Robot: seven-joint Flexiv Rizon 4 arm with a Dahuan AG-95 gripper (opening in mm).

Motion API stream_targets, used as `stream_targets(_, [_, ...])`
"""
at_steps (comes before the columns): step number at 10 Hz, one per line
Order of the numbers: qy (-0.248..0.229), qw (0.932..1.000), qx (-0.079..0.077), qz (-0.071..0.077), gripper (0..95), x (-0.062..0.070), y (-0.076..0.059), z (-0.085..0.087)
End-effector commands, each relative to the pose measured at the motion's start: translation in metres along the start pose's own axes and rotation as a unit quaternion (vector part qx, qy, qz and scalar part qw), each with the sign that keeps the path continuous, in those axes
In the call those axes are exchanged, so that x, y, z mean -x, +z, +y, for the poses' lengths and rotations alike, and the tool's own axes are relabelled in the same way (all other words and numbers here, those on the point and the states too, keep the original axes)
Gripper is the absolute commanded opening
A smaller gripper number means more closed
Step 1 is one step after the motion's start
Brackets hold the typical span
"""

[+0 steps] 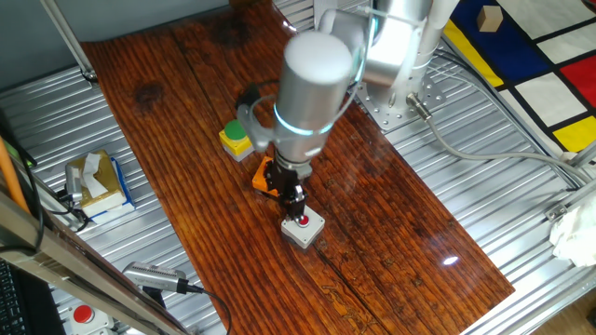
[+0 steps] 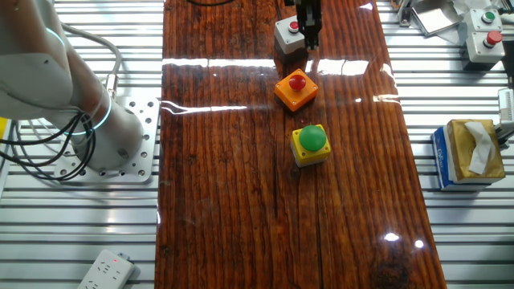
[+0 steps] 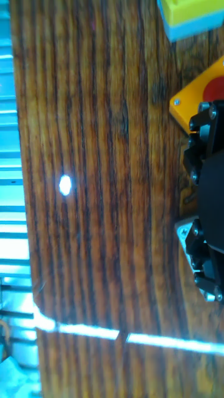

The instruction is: Press three buttons from left to right in sequence

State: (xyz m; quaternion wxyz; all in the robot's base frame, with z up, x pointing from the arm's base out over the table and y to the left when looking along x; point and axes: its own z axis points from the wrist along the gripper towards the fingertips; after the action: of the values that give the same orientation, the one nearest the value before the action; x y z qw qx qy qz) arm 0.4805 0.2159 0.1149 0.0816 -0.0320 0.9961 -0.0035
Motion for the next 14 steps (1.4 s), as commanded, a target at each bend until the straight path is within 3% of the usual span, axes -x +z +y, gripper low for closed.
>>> stream_targets(1, [-0.014, 0.9999, -0.008, 0.005, 76.0, 0.0004, 0.0002, -0.0004])
stream_targets(14, [-0.018, 0.9998, -0.007, 0.005, 76.0, 0.0007, 0.0002, -0.0004])
